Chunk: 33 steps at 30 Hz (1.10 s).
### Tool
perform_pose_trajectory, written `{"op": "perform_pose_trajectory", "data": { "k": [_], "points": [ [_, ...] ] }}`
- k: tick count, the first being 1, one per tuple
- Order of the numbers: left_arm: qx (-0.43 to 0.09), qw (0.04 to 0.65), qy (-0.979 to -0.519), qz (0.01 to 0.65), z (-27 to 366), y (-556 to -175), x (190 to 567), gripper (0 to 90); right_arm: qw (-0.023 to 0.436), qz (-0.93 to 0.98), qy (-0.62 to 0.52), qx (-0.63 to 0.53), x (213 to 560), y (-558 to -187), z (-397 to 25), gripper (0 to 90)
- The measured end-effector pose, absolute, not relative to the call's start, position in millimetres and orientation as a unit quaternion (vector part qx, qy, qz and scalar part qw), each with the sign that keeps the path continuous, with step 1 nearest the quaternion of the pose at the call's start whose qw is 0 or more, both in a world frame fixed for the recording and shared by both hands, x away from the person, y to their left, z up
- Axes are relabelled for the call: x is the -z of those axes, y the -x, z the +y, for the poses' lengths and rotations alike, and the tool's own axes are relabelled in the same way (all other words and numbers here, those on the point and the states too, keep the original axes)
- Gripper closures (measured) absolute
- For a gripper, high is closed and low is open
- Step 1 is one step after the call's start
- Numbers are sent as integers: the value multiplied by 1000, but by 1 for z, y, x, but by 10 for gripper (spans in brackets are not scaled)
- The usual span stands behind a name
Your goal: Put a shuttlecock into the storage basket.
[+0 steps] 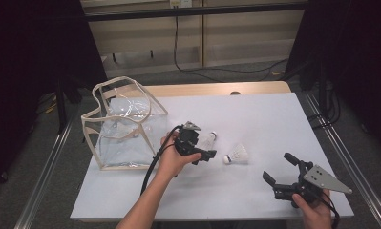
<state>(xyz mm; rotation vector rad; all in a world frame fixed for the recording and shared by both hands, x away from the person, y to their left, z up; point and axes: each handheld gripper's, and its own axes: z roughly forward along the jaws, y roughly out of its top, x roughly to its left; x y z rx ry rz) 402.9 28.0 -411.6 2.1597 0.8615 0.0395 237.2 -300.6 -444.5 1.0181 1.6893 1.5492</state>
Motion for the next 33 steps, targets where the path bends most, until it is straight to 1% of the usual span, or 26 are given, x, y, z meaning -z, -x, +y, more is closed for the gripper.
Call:
{"op": "perform_pose_trajectory", "data": {
  "k": [7, 13, 22, 24, 26, 33],
  "points": [
    [-19, 401, -849, 344, 25, -407, 416, 174, 311, 640, -385, -588, 445, -237, -301, 8],
    [-23, 403, -848, 344, 23, -408, 419, 196, 312, 639, -386, -588, 444, -237, -301, 8],
    [-37, 404, -846, 345, 19, -411, 425, 273, 313, 638, -386, -587, 444, -237, -302, 8],
    [-32, 404, -847, 345, 19, -412, 426, 308, 313, 639, -386, -587, 444, -237, -302, 8],
    [-34, 402, -846, 347, 18, -412, 427, 316, 314, 639, -386, -587, 444, -237, -302, 8],
    [-37, 400, -843, 358, 16, -414, 431, 394, 314, 639, -385, -587, 444, -237, -302, 8]
  ]
}}
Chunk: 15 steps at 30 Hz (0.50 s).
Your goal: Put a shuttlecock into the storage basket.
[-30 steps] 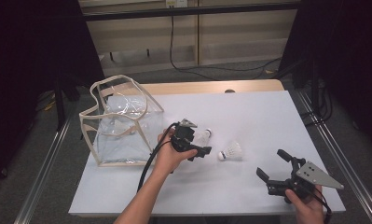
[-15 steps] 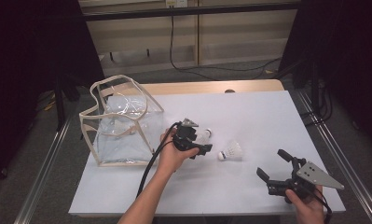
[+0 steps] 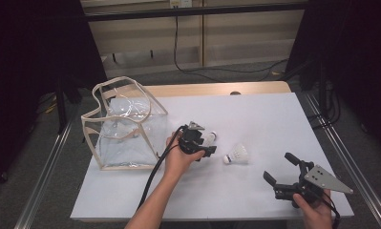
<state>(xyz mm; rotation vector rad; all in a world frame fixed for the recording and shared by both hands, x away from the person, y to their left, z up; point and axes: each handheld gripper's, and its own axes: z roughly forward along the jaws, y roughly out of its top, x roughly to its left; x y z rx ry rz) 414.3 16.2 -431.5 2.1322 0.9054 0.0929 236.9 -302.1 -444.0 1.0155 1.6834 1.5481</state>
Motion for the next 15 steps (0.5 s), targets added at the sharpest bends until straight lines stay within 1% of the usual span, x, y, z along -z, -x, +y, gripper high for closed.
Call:
{"op": "perform_pose_trajectory", "data": {
  "k": [5, 15],
  "points": [
    [-37, 402, -839, 366, 16, -416, 433, 432, 313, 638, -386, -588, 444, -237, -302, 8],
    [-34, 401, -837, 370, 14, -418, 436, 475, 314, 639, -385, -587, 444, -237, -302, 8]
  ]
}}
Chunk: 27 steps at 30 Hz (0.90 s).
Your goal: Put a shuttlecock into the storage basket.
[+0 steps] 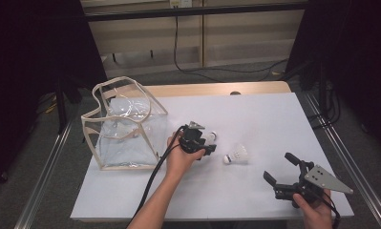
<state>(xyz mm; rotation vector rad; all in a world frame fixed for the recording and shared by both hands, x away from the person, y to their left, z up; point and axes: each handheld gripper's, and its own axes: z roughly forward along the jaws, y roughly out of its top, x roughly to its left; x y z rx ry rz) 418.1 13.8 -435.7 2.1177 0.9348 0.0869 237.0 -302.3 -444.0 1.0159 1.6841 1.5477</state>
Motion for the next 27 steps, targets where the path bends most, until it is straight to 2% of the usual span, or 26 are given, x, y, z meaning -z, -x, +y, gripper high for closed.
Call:
{"op": "perform_pose_trajectory", "data": {
  "k": [27],
  "points": [
    [-39, 411, -825, 387, 9, -424, 444, 636, 313, 639, -385, -588, 444, -237, -302, 8]
  ]
}}
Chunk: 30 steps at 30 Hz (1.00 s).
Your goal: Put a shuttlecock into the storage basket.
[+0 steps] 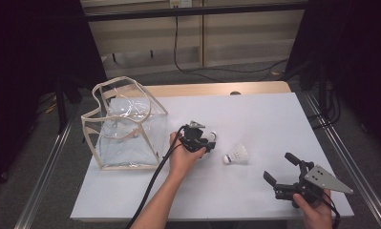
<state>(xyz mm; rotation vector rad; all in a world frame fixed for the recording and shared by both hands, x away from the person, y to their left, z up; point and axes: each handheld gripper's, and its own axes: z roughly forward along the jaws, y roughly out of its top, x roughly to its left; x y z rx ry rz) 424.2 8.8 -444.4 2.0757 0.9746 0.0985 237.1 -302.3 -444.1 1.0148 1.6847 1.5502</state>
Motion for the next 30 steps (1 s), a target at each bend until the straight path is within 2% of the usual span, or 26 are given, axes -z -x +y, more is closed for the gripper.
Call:
{"op": "perform_pose_trajectory", "data": {
  "k": [7, 13, 16, 30],
  "points": [
    [-30, 418, -820, 389, 9, -426, 446, 704, 313, 639, -386, -588, 444, -237, -302, 8],
    [-6, 414, -824, 387, 11, -428, 447, 847, 313, 639, -385, -588, 444, -237, -302, 8],
    [-3, 408, -828, 385, 14, -430, 446, 891, 314, 639, -385, -588, 444, -237, -302, 8],
    [20, 405, -836, 370, 22, -429, 437, 900, 314, 639, -385, -588, 444, -237, -302, 8]
  ]
}}
